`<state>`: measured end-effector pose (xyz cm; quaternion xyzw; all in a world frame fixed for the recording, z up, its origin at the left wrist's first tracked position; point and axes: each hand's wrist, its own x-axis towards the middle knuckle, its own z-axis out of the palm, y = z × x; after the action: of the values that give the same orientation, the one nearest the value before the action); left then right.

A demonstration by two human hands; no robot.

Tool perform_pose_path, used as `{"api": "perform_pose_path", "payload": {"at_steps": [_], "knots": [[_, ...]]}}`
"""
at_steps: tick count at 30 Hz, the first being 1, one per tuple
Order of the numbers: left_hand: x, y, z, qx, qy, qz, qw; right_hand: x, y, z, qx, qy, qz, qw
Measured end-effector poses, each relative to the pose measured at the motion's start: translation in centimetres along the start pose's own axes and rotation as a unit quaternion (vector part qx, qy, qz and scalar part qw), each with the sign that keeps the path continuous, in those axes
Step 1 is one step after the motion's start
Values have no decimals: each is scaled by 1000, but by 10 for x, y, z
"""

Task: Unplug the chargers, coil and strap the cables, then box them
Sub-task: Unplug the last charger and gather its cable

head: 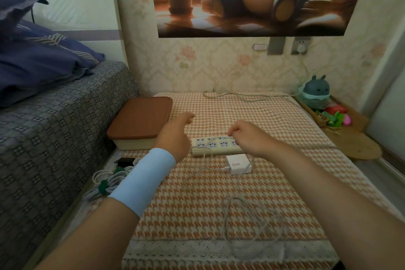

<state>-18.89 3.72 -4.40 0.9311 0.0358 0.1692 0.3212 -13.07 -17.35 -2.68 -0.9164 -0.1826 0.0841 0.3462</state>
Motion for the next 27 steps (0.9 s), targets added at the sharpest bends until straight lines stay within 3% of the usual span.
{"api": "perform_pose_path", "payload": {"at_steps": [2, 4, 7, 10, 15, 17, 19, 22, 24, 27], "knots": [[-4, 25, 8, -98, -10, 70, 993, -2, -5, 8, 9, 0, -39, 999], [-7, 40, 21, -147, -72, 80, 983, 0, -10, 9, 100, 8, -59, 993], [-7, 41, 26, -107, -128, -13, 986, 0, -8, 7, 187, -15, -51, 981], [-6, 44, 22, -11, -158, -50, 986, -6, 1, 5, 179, -96, -23, 979], [3, 45, 8, 39, -13, 58, 997, -10, 12, -3, 200, -249, -2, 948], [9, 38, -8, -62, 75, 33, 995, -9, 20, -3, 162, -286, -8, 944], [18, 23, -27, -152, 184, -19, 971, -10, 29, -2, 133, -328, 15, 935], [24, -6, -49, -193, 296, -111, 929, -11, 36, -5, 123, -319, 47, 939], [23, -19, -55, -198, 300, -152, 921, -10, 33, -4, 183, -265, 69, 944], [22, -24, -55, -210, 223, -128, 943, -5, 22, 6, 245, -203, 84, 944]]}}
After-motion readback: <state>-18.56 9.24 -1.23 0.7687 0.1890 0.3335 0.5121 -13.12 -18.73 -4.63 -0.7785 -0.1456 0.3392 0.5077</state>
